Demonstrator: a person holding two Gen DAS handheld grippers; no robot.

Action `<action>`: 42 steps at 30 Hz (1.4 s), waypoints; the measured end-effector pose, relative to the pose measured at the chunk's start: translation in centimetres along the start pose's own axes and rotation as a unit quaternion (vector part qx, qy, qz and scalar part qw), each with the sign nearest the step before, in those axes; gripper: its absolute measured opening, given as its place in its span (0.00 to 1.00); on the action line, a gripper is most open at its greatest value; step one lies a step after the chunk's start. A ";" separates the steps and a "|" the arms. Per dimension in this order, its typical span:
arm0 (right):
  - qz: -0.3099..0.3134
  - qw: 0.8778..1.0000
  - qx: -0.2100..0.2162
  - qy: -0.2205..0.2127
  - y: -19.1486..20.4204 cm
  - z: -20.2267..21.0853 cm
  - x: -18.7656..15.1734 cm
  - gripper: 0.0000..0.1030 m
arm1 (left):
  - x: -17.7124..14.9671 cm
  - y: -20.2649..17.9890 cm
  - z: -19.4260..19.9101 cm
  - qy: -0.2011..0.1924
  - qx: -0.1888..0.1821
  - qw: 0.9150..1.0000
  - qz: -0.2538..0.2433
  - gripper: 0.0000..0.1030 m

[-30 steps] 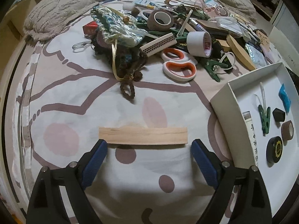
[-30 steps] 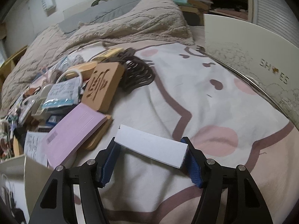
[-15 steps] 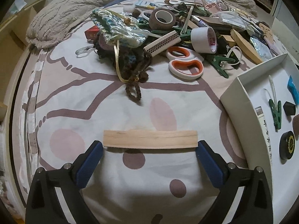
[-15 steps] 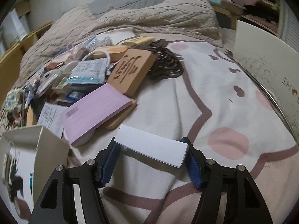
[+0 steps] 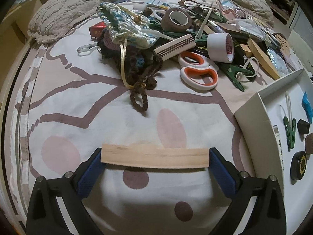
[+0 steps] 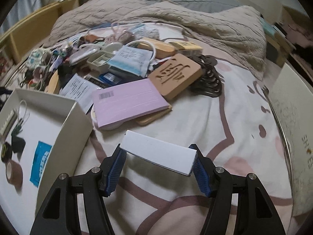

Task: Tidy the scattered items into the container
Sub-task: 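Close the left gripper on the wooden stick while the right grasps the white rectangular box, then lift the wooden stick with the left gripper while the right lifts the white box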

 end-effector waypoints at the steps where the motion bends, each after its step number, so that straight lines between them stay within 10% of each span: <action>1: 0.003 1.000 -0.001 0.005 0.0 -0.2 -0.1 0.64 | 0.0 0.0 -0.1 -0.001 0.000 1.000 0.002 1.00; 11: -0.047 0.999 -0.008 0.027 -1.1 -0.7 -1.3 0.86 | -0.2 0.1 -0.6 -0.061 -0.006 0.998 0.008 1.00; 21: -0.181 0.983 -0.031 0.016 -1.6 0.2 -1.8 0.86 | -0.3 0.3 -0.6 -0.076 0.001 0.997 0.019 1.00; 42: -0.206 0.974 -0.090 -0.020 -2.2 -0.1 -1.8 0.67 | -0.6 0.6 0.2 -0.101 0.011 0.994 0.038 0.97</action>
Point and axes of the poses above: each gripper's, at about its wrist camera, not at the fingertips, and z roughly against the way its jaws point, y to its left, x to its top, the point moved 9 cm from there along -z, roughly the way its jaws point, and after that the axes turned 4 degrees about y, right-handed, at the moved point
